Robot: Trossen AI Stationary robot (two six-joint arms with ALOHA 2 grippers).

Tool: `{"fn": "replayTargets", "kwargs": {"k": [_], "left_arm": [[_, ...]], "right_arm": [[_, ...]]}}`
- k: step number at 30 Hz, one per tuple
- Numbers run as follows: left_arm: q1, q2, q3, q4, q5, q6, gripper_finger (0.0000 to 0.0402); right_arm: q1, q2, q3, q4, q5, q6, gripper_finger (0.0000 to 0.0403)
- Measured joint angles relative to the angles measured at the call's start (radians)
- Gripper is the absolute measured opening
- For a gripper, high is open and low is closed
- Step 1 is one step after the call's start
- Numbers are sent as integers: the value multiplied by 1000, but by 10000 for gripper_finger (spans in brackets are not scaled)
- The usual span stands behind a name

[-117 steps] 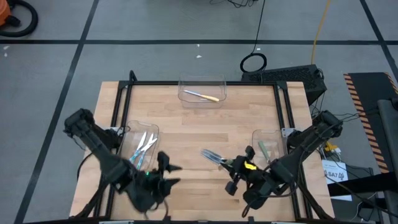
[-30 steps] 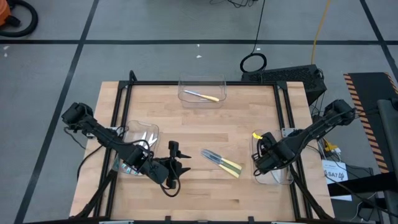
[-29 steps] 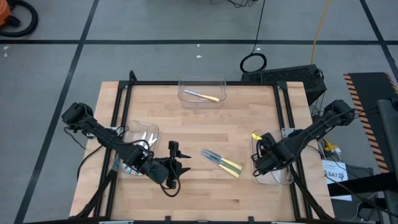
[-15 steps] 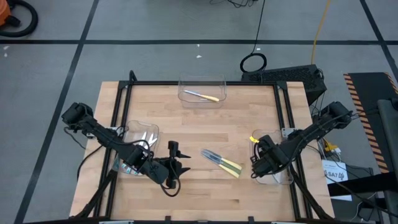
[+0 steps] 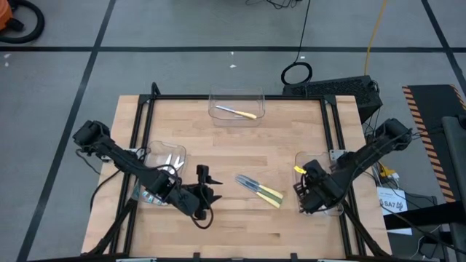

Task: Sort silverware by color (type)
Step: Put the left green knife into the bottom right transparent bin, then put the bottom yellow knife into the top center transparent bin

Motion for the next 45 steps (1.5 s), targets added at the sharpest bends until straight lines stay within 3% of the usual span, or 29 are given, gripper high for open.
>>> {"fn": "replayTargets", "kwargs": {"k": [17, 24, 27, 33, 36, 39, 42, 45], "left_arm": [[61, 103, 0, 7, 30, 2, 227], [67, 103, 0, 8, 52, -7, 227], [72, 103, 0, 10, 53, -6, 227], [89, 103, 0, 34, 71, -6, 227], [98, 103, 0, 51, 97, -1, 227], [104, 103, 0, 60, 102, 7, 227], [112, 103, 0, 60, 102, 8, 227], [117, 102, 0, 60, 102, 8, 227]], "right_arm": [[130, 0, 0, 38, -1, 99, 52], [149, 0, 0, 16, 6, 97, 111], [151, 0, 1, 0, 68, 104, 139], [177, 0, 81, -6, 367, 71, 161], [183, -1, 145, 34, 526, -15, 162], [183, -1, 179, 206, 639, -249, 162], [172, 2, 176, 467, 666, -578, 162], [151, 33, 170, 696, 618, -826, 162]]}}
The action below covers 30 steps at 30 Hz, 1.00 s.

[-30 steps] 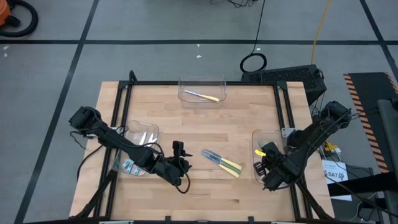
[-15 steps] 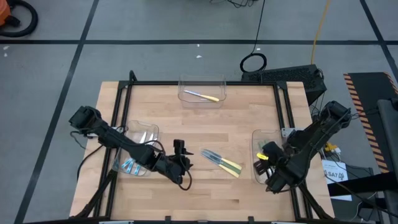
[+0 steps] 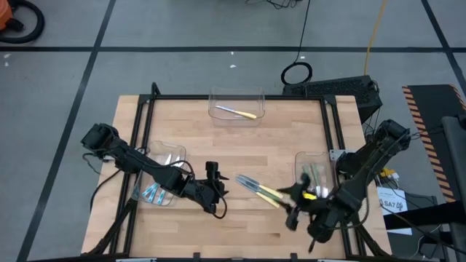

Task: Sort silverware by color (type)
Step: Put the bottom yellow knife into the top center transparent bin

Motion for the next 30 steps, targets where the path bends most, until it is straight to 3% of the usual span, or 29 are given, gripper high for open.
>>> {"fn": "replayTargets", "kwargs": {"k": [6, 12, 18, 30], "left_arm": [[18, 0, 0, 1, 16, -8, 227], [44, 0, 0, 1, 20, -11, 227], [62, -1, 0, 0, 28, -11, 227], [65, -1, 0, -2, 63, -3, 227]], "right_arm": [[-26, 114, -2, 172, -153, -220, 162], [-96, 211, -2, 170, -346, -87, 162], [-179, 289, -2, 124, -582, -74, 162], [-260, 315, -2, -1, -620, -64, 162]]}}
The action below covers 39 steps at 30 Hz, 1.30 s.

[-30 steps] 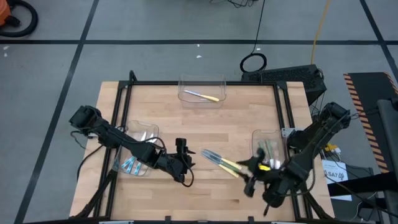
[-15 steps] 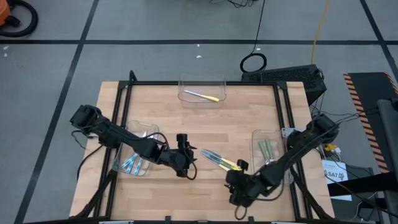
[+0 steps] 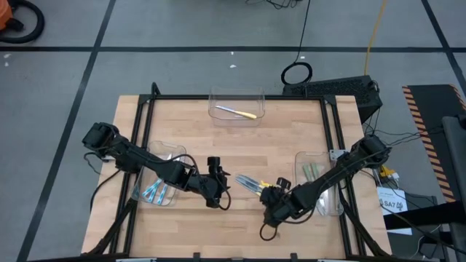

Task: Sort silverware by color (type)
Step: Put the bottom yellow knife into the top center transparent bin

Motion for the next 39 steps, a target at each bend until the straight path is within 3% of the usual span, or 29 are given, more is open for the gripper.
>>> {"fn": "replayTargets", "kwargs": {"k": [14, 30, 39], "left_arm": [[-3, 0, 0, -1, 1, -36, 227], [-20, 7, -1, -5, 6, -30, 227], [-19, 7, -1, -5, 5, -31, 227]], "right_arm": [[22, 90, 0, -26, -15, -33, 159], [15, 179, 4, -31, -45, -15, 76], [26, 198, 11, -25, 7, 40, 74]]}}
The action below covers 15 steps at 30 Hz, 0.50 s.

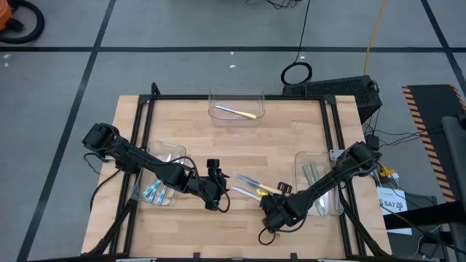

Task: Sort silverware by color (type)
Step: Put the bottom yellow knife into the top center transparent bin

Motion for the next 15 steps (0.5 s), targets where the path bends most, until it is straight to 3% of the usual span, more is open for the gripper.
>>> {"fn": "replayTargets", "kwargs": {"k": [15], "left_arm": [[-12, 0, 0, -11, 0, -35, 227]], "right_arm": [[-8, -6, 202, -108, 138, -177, 74]]}}
